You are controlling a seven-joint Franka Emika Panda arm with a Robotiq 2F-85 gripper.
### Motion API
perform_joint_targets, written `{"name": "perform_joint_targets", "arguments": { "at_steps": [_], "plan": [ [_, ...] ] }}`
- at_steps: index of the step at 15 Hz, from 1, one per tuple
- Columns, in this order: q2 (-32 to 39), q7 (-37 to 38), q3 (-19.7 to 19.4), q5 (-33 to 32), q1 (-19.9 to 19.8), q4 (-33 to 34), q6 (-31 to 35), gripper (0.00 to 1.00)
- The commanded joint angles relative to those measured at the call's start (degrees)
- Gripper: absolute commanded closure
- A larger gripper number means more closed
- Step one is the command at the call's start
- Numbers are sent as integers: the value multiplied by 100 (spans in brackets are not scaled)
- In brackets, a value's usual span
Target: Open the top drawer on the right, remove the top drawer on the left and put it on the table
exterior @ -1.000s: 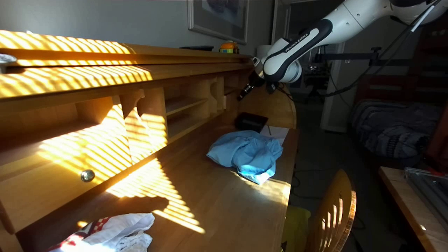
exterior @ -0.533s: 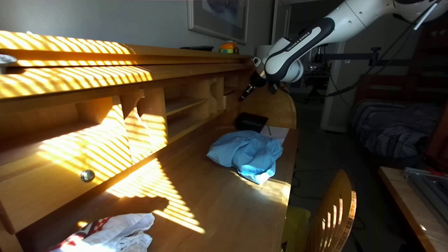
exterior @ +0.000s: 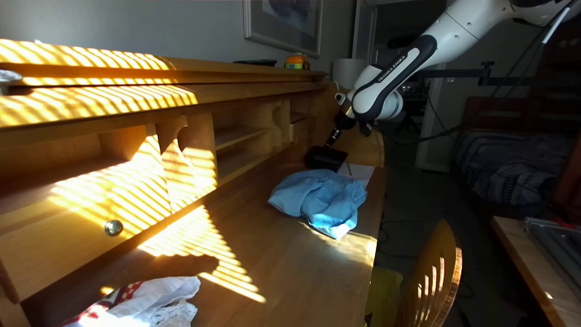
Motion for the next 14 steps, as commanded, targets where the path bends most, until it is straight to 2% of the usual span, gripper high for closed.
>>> {"name": "perform_joint_targets", "arguments": {
  "at_steps": [1, 4, 6, 8, 11, 14],
  "plan": [
    [-318, 120, -381, -62, 365, -322, -82, 53],
    [-560, 512, -1276, -244, 1162, -338, -115, 34],
    [-633, 725, -1712, -239, 1580, -235, -128, 19],
    [-697, 892, -1960, -155, 1856, -155, -136, 5],
    [-671, 1214, -2108, -27, 2073, -14, -104, 0],
    [-554, 1316, -1885, 175, 1945, 217, -51, 0]
  ]
}}
